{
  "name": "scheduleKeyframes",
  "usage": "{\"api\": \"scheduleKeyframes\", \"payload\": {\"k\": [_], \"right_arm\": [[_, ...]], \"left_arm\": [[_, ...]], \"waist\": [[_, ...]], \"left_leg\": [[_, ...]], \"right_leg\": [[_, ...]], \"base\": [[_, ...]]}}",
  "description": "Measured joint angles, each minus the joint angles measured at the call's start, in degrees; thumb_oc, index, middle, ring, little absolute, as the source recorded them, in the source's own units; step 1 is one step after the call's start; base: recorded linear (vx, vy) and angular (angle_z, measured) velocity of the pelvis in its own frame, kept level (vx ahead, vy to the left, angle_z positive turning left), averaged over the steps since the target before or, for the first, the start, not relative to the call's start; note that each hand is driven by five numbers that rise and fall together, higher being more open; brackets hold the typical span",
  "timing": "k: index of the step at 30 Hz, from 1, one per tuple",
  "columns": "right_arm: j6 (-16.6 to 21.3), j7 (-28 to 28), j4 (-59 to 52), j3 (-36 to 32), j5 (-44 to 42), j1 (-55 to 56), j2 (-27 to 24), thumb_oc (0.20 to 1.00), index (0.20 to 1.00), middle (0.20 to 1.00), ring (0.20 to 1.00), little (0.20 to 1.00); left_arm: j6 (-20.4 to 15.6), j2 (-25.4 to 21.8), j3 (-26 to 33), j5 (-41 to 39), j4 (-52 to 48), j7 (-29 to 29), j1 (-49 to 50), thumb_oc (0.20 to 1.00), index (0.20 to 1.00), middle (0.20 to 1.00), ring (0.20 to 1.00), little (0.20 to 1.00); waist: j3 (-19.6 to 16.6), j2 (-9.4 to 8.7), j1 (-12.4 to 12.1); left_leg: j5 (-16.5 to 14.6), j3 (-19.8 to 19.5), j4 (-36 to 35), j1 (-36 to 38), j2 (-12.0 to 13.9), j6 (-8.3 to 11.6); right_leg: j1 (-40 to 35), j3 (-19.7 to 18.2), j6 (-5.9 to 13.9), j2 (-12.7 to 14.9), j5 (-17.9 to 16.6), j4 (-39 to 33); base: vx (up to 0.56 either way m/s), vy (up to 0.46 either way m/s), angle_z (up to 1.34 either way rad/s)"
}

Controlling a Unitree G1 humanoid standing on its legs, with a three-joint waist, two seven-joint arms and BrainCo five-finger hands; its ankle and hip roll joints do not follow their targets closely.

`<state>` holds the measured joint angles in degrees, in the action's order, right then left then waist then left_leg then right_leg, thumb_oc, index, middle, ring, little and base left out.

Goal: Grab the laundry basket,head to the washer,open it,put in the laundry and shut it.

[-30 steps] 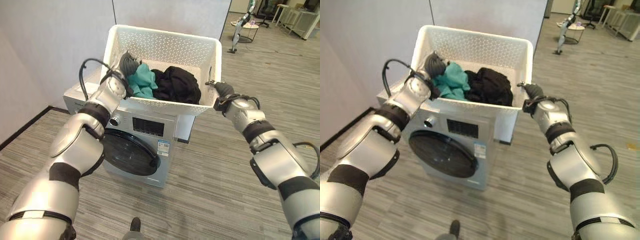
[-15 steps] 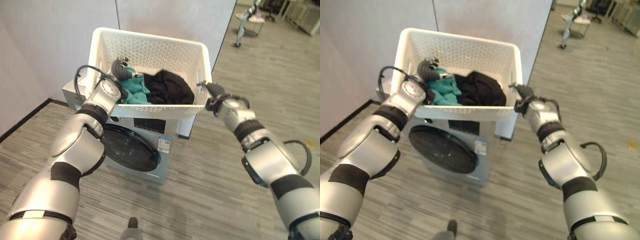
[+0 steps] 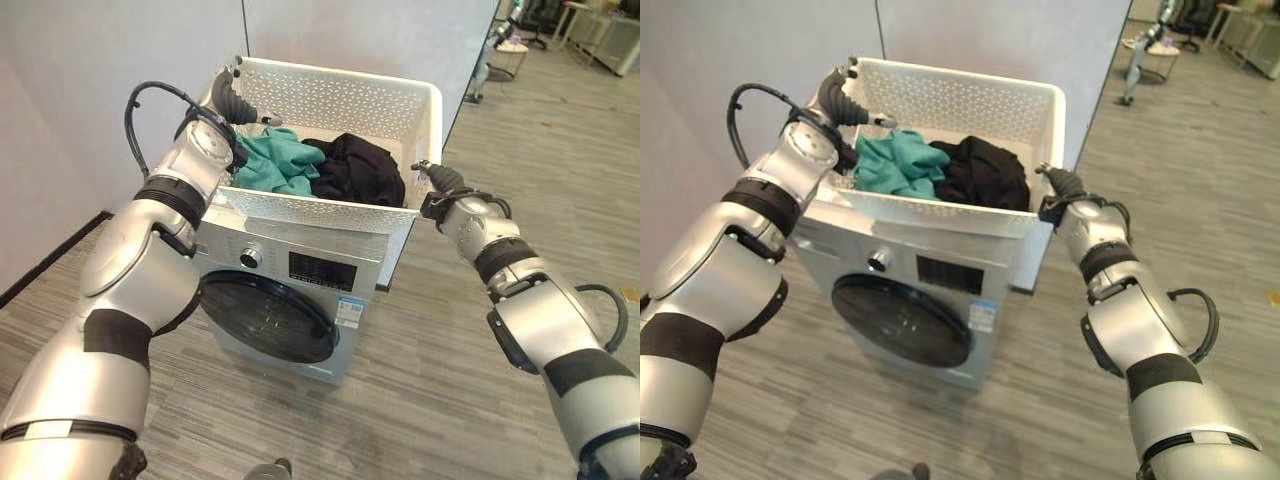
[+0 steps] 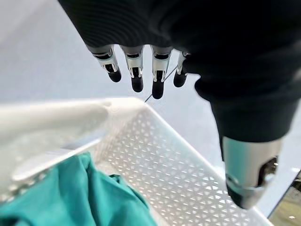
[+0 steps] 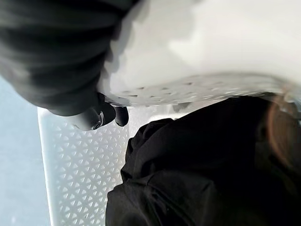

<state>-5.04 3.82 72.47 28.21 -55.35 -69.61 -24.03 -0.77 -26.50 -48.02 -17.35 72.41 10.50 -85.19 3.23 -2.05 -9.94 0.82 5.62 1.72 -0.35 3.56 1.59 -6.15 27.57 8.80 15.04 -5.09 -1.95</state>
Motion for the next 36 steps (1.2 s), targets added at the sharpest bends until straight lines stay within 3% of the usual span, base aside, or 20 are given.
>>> {"api": "scheduleKeyframes", "payload": {"k": [7,14,22,23,25,31,36], "right_arm": [[-0.1,2.6,1.1,-0.8,0.0,-0.3,-1.9,0.200,0.200,0.200,0.200,0.200],[-0.1,3.6,2.4,-3.0,0.1,-0.4,-2.0,0.200,0.200,0.200,0.200,0.200],[-0.1,3.7,3.3,-4.0,0.1,-0.6,-1.9,0.200,0.200,0.200,0.200,0.200],[-0.1,3.7,3.5,-4.0,0.1,-0.6,-1.9,0.235,0.235,0.235,0.235,0.235],[-0.1,3.7,3.7,-4.1,0.1,-0.6,-1.7,1.000,1.000,1.000,1.000,1.000],[-0.2,3.7,7.2,-8.3,-1.2,-1.9,-1.3,1.000,1.000,1.000,1.000,1.000],[-0.3,3.6,9.5,-8.4,-1.2,-2.9,-1.7,1.000,1.000,1.000,1.000,1.000]], "left_arm": [[0.0,2.8,0.2,0.3,-0.4,0.6,0.0,1.000,1.000,1.000,1.000,1.000],[0.0,3.0,0.6,2.1,-0.3,1.8,0.1,1.000,1.000,1.000,1.000,1.000],[0.1,4.6,0.6,2.8,0.7,3.1,0.2,1.000,1.000,1.000,1.000,1.000],[0.1,4.6,0.6,2.9,0.7,3.2,0.2,1.000,1.000,1.000,1.000,1.000],[0.1,4.6,0.5,4.1,0.7,3.5,0.4,1.000,1.000,1.000,1.000,1.000],[0.6,7.2,0.5,5.0,0.6,3.8,2.4,1.000,1.000,1.000,1.000,1.000],[0.6,9.0,0.3,5.2,0.6,3.9,2.4,1.000,1.000,1.000,1.000,1.000]], "waist": [[0.0,-0.20,1.8],[-0.2,-1.28,0.7],[-0.7,-4.20,-2.1],[-0.8,-4.45,-2.1],[-0.9,-4.84,-2.5],[-0.9,-5.23,-4.7],[-0.9,-5.31,-4.8]], "left_leg": [[-0.5,-0.1,-0.3,0.0,0.7,0.99],[-0.5,-0.5,-0.5,-0.6,0.9,1.01],[-0.5,-2.4,0.2,-2.5,0.5,1.07],[-0.5,-3.0,0.5,-2.9,0.3,1.07],[-0.5,-3.4,0.8,-3.3,0.2,1.07],[-0.5,-4.5,2.2,-4.9,-0.7,1.01],[-0.8,-5.8,4.2,-7.0,-1.2,0.91]], "right_leg": [[0.1,0.0,-0.60,-0.7,0.3,-0.1],[0.0,0.8,-0.64,-1.1,0.3,-0.4],[0.1,2.9,-0.83,-1.0,0.4,-0.5],[0.1,3.1,-0.88,-1.0,0.5,-0.5],[0.0,3.1,-0.88,-0.9,0.5,-0.5],[0.0,3.2,-0.88,-0.3,0.5,-0.4],[0.2,4.4,-0.91,-0.2,0.5,-0.4]], "base": [[0.05,0.037,0.00],[0.03,0.029,0.05],[0.03,0.030,0.14],[0.03,0.027,0.18],[0.04,0.036,0.19],[0.04,0.028,0.10],[0.03,0.010,0.17]]}}
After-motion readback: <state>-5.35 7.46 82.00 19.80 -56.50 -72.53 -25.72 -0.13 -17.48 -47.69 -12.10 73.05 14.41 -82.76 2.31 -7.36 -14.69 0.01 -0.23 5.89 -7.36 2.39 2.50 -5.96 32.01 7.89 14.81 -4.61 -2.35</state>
